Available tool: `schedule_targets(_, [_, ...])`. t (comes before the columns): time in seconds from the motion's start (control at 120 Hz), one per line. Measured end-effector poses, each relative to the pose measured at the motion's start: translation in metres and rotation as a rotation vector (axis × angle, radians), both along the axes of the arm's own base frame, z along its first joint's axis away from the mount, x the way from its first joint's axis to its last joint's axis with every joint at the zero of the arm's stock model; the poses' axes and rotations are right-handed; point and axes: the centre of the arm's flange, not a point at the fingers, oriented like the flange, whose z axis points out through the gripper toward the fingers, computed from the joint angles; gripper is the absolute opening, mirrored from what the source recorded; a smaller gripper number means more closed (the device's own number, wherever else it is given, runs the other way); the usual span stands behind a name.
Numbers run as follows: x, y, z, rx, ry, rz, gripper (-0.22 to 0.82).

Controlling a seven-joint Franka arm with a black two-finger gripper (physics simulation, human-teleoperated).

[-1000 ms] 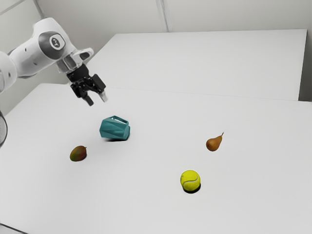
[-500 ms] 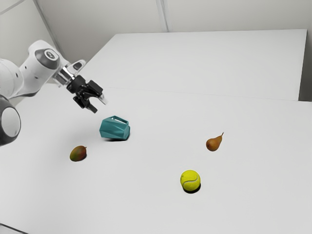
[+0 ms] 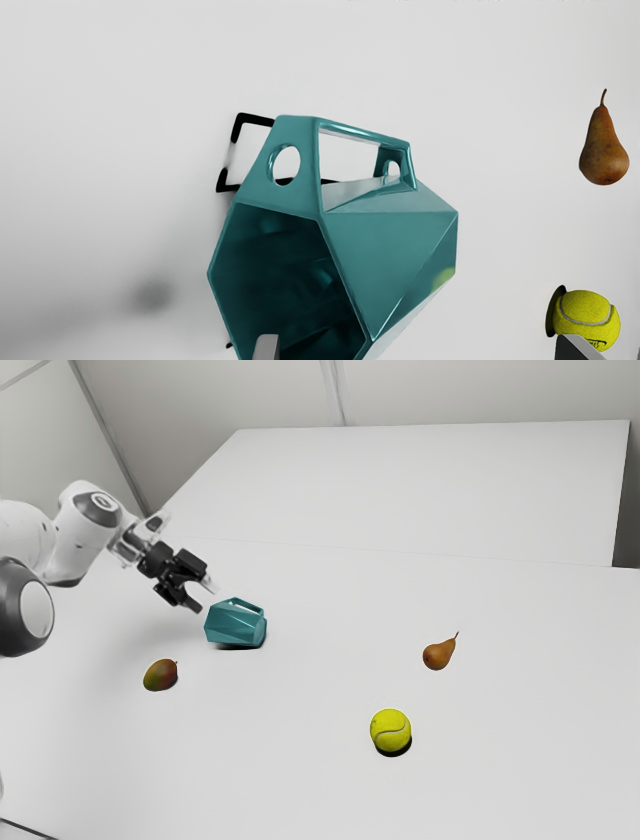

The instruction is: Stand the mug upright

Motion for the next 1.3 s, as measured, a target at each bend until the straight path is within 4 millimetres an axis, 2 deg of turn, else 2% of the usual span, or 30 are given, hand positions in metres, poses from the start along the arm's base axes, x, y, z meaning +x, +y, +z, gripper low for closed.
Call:
schedule_targets(0.4, [0.000,-0.026,-0.030,-0.081,-0.017,-0.023,0.60])
schedule_targets(0.508, [0.000,-0.033,-0.036,-0.096,-0.022,-0.027,0.57])
schedule_targets(0.683, [-0.001,-0.043,-0.041,-0.120,-0.027,-0.029,0.43])
schedule_targets(1.025, [0.007,-0.062,-0.022,-0.124,-0.075,-0.067,-0.02])
schedule_targets(1.158, [0.010,-0.069,-0.019,-0.126,-0.082,-0.083,-0.11])
schedule_targets(1.3, [0.010,-0.070,-0.014,-0.119,-0.089,-0.088,-0.15])
